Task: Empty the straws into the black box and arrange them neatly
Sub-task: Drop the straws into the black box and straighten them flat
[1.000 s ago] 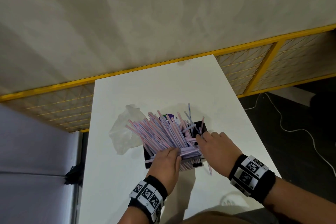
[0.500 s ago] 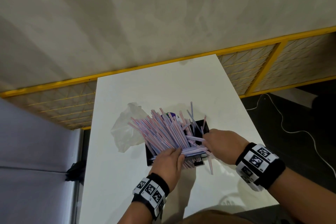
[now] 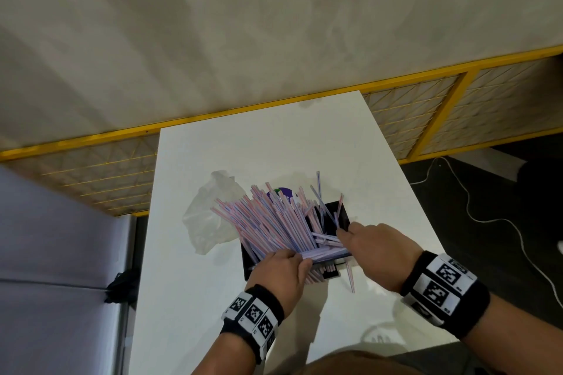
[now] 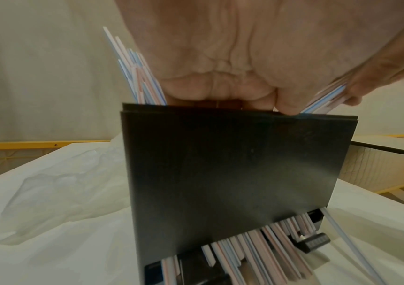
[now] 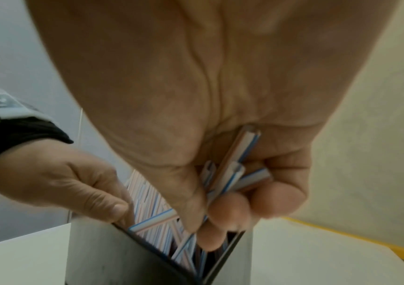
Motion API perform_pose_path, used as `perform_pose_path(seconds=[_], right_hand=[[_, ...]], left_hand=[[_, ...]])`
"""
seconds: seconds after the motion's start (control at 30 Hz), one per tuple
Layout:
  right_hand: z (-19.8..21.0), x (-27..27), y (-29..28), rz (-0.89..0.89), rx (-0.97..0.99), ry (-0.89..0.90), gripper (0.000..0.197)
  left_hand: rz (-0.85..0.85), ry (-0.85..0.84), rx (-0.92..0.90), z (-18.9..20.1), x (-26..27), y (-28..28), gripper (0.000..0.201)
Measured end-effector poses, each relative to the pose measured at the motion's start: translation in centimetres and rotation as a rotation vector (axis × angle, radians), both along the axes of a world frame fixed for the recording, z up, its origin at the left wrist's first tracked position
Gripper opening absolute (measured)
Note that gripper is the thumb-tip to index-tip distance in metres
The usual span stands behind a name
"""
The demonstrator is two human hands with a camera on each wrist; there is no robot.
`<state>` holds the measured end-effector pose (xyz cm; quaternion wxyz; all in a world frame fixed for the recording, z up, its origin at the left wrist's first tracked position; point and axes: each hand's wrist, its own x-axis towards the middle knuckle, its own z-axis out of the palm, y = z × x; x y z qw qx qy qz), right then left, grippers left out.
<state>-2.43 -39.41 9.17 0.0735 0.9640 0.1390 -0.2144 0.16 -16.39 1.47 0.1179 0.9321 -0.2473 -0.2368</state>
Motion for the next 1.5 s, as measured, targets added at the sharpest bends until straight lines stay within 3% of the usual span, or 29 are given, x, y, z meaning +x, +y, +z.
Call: perform_pose_path(seconds=[0.3,0.57,0.77,0.9,1.0,1.13,1.23,1.37,1.5], right_hand=[[5.8,-0.4,-4.5,-0.086,0.062,-0.035,0.054],[10.1,-0.4,-6.9,-0.154,0.320,-0.085,0.041],[4.6,0.4,-3.7,-0.055,0.389,0.035,0.041],[0.5,1.1,-0.4,0.028,0.473,0.010,0.042],[-1.1,1.5,1.8,0.027,0.612,-0.014,0.039],[-1.8,1.5,3.2,0.000,0.666,-0.143,0.038],[-2.4,2.1,3.3,-0.052,0.559,-0.203,0.031],[-3.9,3.0,3.3,-0.064,0.405,-0.121,0.015],[-4.6,3.5,3.0,-0.127,0.432,-0.046,0.021]], left_hand=[[0.031,0.040,-0.033,-0.4,-0.1,0.1,0.059],[0.105,0.027,-0.140,0.1,0.2,0.8,0.052],[0.286,-0.124,-0.198,1.4,-0.4,2.7,0.037],[0.348,-0.176,-0.153,2.1,-1.3,3.8,0.062],[0.302,-0.224,-0.148,2.6,-1.5,3.7,0.066],[0.199,-0.212,-0.204,2.9,-1.3,2.9,0.048],[0.126,-0.201,-0.230,2.4,-1.3,1.9,0.046],[-0.026,-0.168,-0.259,1.6,-0.7,-0.2,0.042],[-0.133,-0.134,-0.192,0.3,-0.3,-1.9,0.040]])
